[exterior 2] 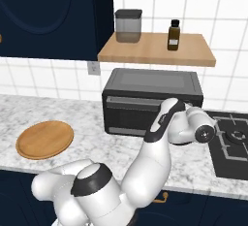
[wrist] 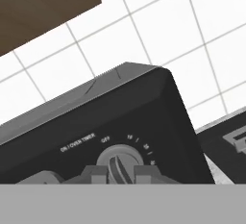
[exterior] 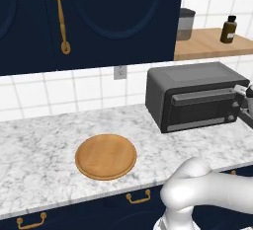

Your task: Pick up the kebab skewer and baguette bread, and place them inside the toaster oven. Close the toaster oven door and start by setting the timer.

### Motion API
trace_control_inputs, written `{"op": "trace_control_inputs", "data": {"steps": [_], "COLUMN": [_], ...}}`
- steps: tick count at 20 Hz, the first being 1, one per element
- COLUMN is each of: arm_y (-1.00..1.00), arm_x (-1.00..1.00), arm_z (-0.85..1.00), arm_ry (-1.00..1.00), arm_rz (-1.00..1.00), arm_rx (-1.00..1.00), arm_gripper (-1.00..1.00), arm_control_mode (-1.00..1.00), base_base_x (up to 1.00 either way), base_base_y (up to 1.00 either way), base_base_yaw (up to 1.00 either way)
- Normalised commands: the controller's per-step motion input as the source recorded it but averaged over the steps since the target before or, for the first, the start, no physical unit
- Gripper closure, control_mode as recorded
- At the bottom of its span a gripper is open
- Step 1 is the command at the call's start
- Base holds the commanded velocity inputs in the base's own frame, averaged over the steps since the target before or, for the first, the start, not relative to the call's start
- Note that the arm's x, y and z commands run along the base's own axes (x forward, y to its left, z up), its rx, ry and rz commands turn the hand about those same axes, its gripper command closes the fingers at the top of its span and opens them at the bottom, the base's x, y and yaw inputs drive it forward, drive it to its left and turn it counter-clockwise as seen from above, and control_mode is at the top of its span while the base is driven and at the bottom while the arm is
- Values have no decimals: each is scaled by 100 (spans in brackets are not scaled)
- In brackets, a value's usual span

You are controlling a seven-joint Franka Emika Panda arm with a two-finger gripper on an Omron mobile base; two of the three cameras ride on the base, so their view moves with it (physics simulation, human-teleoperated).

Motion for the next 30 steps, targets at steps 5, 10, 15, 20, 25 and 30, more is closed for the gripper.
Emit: {"op": "trace_control_inputs", "data": {"steps": [5, 10, 15, 20, 25, 30], "arm_y": [0, 0, 0, 0, 0, 0], "arm_x": [0, 0, 0, 0, 0, 0], "arm_z": [-4, -8, -6, -11, -15, -19], "arm_ry": [0, 0, 0, 0, 0, 0], "arm_rz": [0, 0, 0, 0, 0, -2], "arm_rx": [12, 16, 15, 14, 12, 11], "arm_gripper": [100, 100, 100, 100, 100, 100], "arm_control_mode": [-100, -100, -100, -100, -100, -100], "base_base_x": [0, 0, 0, 0, 0, 0], "base_base_y": [0, 0, 0, 0, 0, 0], "base_base_yaw": [0, 0, 0, 0, 0, 0]}}
